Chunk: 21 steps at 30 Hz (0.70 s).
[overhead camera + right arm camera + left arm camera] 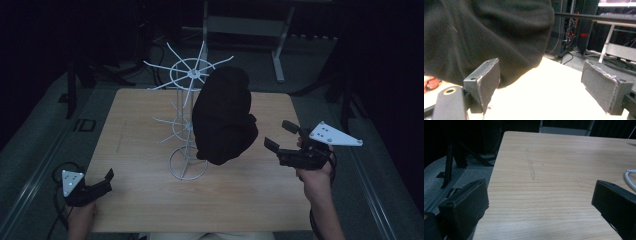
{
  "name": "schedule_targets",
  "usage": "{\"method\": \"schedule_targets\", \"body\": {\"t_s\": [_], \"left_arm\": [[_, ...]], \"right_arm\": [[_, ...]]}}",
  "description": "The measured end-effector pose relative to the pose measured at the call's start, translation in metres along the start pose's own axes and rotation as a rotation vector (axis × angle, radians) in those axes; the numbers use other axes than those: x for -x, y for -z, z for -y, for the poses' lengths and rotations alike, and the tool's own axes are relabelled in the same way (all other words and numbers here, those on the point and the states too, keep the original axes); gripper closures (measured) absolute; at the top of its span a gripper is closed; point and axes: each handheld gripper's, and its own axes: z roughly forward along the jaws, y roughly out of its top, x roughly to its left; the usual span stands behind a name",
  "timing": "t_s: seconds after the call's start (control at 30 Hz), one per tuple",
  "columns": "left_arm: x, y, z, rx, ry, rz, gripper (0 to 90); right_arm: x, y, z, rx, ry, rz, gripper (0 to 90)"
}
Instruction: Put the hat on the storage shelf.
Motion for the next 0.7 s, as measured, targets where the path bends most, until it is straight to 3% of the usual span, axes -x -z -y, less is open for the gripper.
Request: {"method": "schedule_targets", "body": {"t_s": [0.1, 0.23, 0.33, 0.7], "left_arm": [[0.000, 0.000, 0.000, 0.001, 0.000, 0.000, 1.4], [0.000, 0.000, 0.000, 0.001, 0.001, -0.001, 1.5], [0.000, 0.000, 0.000, 0.001, 0.000, -0.001, 1.4], [0.000, 0.000, 0.000, 0.000, 0.002, -0.001, 1.4]], "right_arm": [[0.009, -0.003, 0.013, -0.031, -0.020, 0.017, 14.2], [0.017, -0.009, 0.033, -0.097, -0.010, 0.078, 14.0], [0.022, -0.012, 0.043, -0.124, -0.024, 0.082, 14.0], [0.051, -0.022, 0.113, -0.243, -0.052, 0.190, 14.1]]}}
